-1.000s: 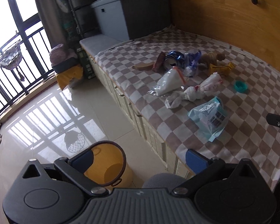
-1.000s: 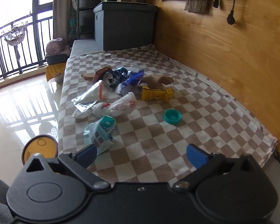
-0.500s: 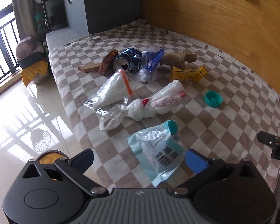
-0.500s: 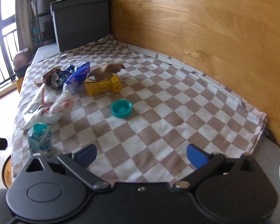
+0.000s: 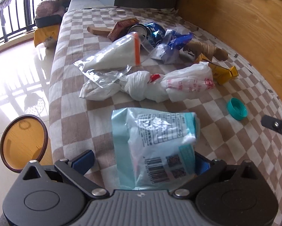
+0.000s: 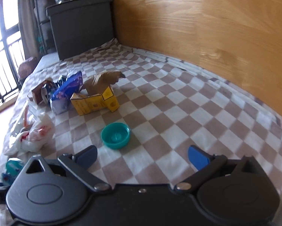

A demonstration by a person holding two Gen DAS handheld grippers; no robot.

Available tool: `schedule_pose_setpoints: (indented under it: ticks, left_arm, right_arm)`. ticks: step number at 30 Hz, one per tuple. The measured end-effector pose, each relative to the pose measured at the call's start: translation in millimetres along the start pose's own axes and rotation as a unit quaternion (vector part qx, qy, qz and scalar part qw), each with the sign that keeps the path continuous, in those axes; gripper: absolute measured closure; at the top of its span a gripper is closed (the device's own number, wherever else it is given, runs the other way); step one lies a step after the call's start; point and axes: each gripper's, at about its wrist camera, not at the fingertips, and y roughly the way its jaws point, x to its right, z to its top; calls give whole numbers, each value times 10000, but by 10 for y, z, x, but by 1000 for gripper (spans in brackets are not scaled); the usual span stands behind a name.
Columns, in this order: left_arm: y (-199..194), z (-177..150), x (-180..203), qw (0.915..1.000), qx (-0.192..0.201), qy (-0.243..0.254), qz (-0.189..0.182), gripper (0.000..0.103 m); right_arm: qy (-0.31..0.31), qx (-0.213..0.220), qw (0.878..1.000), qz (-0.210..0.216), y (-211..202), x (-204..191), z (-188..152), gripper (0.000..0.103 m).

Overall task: Collect trash
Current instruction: 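Close the left tool on the light-blue snack bag while the right tool grasps the teal bottle cap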

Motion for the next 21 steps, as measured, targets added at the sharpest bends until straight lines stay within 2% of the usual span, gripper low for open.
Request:
schedule_pose_setpoints:
  ticks: [5,8,11,15,21]
  left_arm:
    - [-40,-14,-34,9998,173,-72,-85,0]
    - [-182,-42,-8,9980,561,106,-255,1]
    - [-263,-25,25,9967,647,200,-457,1]
    - [-333,43,3,9956,641,-55,-685,1]
    - [-350,176,-150,9948,504,-620,-628,1]
  right_arm:
    - [-213,-126,9996,137,302,-143,83,0]
    - [-362,-118,9990,248,423,-241,72,7]
    - [-389,-198,9983,385,530,-302,60,15]
    - [-339,-205,9980,494,600,-350,72,20]
    - [-275,-155,9982,515,641,-308,94,27]
